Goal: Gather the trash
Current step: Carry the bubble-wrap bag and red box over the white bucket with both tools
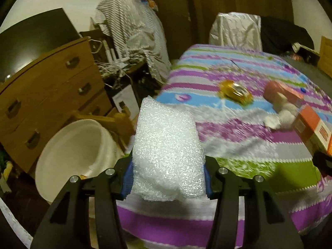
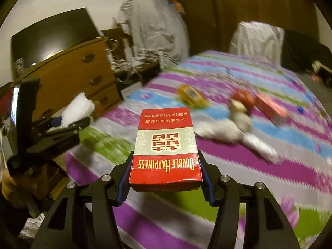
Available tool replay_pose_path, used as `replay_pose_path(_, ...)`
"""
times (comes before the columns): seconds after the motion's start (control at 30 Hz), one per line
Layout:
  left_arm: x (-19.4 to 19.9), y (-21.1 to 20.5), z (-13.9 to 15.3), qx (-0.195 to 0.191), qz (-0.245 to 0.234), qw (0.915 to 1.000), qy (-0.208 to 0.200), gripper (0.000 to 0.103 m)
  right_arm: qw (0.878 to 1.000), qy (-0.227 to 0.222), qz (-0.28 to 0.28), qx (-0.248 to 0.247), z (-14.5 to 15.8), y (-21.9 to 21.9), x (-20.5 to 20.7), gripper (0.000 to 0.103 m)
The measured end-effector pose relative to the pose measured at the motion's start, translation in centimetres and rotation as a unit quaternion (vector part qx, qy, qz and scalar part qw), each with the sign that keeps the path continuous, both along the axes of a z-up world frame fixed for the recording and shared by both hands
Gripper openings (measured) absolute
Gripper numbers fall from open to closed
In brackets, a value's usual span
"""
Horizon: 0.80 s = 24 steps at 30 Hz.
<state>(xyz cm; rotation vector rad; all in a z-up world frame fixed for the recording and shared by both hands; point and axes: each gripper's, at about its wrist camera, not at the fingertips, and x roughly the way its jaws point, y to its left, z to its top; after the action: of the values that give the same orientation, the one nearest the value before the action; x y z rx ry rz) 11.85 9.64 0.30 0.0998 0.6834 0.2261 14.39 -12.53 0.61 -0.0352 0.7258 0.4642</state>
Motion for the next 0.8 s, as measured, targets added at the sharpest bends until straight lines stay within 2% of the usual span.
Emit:
replay_pose_path(0.27, -1.3, 7.6, 3.3, -0.003, 0.061, 0.9976, -0.031, 0.050, 0.995, -0.011, 0.099, 0.008, 5.1, 11.2, 3.6, 0.057)
replay_pose_path(0.43, -2.3, 12.4, 4.8, 0.015, 0.096, 0.9944, -0.042, 0.050, 0.989, -0.001, 0.150, 0.011, 7.4, 19.0, 5.7, 0.057)
replay_pose_path(0.67, -3.0, 19.0, 5.0, 0.023, 0.148, 0.9883, -0.030, 0.050, 0.978, 0.022, 0.208, 0.004, 7.9, 29.4, 7.1, 0.058)
replay_pose_path(0.8, -3.1, 21.3, 4.2, 0.013, 0.162, 0.9866, -0.015, 0.050, 0.972, 0.031, 0.235, -0.011, 7.3, 34.3, 6.9, 0.057)
